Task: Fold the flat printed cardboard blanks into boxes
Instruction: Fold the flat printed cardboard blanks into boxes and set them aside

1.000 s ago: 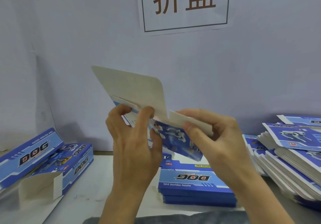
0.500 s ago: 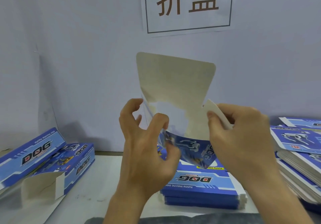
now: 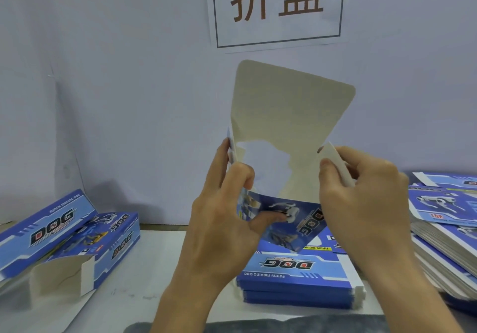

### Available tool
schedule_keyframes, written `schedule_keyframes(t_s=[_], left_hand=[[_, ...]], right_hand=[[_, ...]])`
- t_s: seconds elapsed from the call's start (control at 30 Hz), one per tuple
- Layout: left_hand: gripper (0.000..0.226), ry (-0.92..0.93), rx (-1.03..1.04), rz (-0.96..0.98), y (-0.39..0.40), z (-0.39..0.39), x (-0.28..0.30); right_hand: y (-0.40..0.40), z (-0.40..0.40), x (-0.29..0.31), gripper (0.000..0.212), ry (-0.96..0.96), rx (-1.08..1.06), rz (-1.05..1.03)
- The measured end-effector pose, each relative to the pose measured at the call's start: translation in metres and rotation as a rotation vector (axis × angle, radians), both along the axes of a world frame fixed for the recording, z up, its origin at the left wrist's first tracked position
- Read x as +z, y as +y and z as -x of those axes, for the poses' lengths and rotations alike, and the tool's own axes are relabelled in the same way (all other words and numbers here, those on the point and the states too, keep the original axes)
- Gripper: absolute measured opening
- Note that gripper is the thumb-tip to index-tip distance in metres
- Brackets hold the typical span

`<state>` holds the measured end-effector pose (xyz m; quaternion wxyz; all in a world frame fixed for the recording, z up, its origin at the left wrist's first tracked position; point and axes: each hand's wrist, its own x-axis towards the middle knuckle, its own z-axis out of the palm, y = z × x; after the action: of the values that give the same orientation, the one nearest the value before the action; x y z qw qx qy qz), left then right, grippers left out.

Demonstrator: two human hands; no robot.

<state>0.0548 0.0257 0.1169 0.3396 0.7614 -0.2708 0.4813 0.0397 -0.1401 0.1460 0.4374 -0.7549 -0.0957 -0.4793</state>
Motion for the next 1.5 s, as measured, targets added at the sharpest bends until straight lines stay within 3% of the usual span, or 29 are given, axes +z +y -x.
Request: schedule_keyframes(t_s=[0.07,0.13,0.2,0.3,0.37,0.43,0.53,0.63,0.73,0.87,1.0,1.1,1.2,1.33,1.43,1.5], left_hand=[[0.056,-0.027,0.001,0.063,0.001,0.0,0.0],[0.056,-0.014,-0.02,0.141,0.004,-0.001,0.0],[0.061,0.003,-0.027,0.218,0.007,-0.001,-0.001],[0.048,-0.016,0.02,0.244,0.013,-0.003,-0.001],[0.037,-0.051,0.05,0.184,0.017,-0.004,-0.002],[0.03,-0.054,0.054,0.132,0.02,-0.004,-0.002],[0.031,-0.019,0.023,0.12,0.022,-0.004,0.001],[0.064,0.021,-0.056,0.182,0.017,-0.002,0.0],[0.1,0.083,-0.103,0.37,0.015,-0.001,0.001],[0.115,0.245,-0.175,0.558,0.023,0.0,0.006],[0.104,0.303,-0.228,0.439,0.023,0.004,0.007],[0.105,0.337,-0.213,0.361,0.022,0.007,0.008],[0.119,0.426,-0.216,0.271,0.016,0.01,0.006],[0.126,0.409,-0.206,0.204,0.009,0.009,0.005],[0.108,0.397,-0.272,0.26,0.011,0.01,0.009],[0.087,0.38,-0.316,0.293,0.013,0.012,0.012]], right_hand=[[-0.001,0.002,0.002,0.034,0.032,0.19,-0.029],[0.0,0.007,0.005,0.027,0.13,0.529,-0.01],[0.001,0.009,0.003,0.043,0.262,0.759,0.089],[0.002,0.006,-0.007,0.092,0.326,0.778,0.215],[0.003,0.006,-0.01,0.099,0.3,0.715,0.293],[0.003,0.002,-0.012,0.092,0.239,0.663,0.309],[0.005,-0.004,-0.01,0.055,0.095,0.616,0.253],[0.008,-0.003,-0.005,0.024,-0.019,0.588,0.191],[0.007,0.002,0.0,0.025,-0.045,0.605,0.127],[0.006,0.008,0.001,0.025,0.014,0.694,0.007],[0.011,0.009,0.001,0.014,0.074,0.686,-0.151],[0.01,0.006,-0.002,0.038,0.085,0.686,-0.342],[0.011,0.003,-0.003,0.017,0.14,0.663,-0.541],[0.002,-0.007,-0.008,0.032,0.163,0.757,-0.547],[-0.005,-0.007,-0.01,0.08,0.192,0.933,-0.552],[-0.007,-0.006,-0.013,0.098,0.212,1.012,-0.371]])
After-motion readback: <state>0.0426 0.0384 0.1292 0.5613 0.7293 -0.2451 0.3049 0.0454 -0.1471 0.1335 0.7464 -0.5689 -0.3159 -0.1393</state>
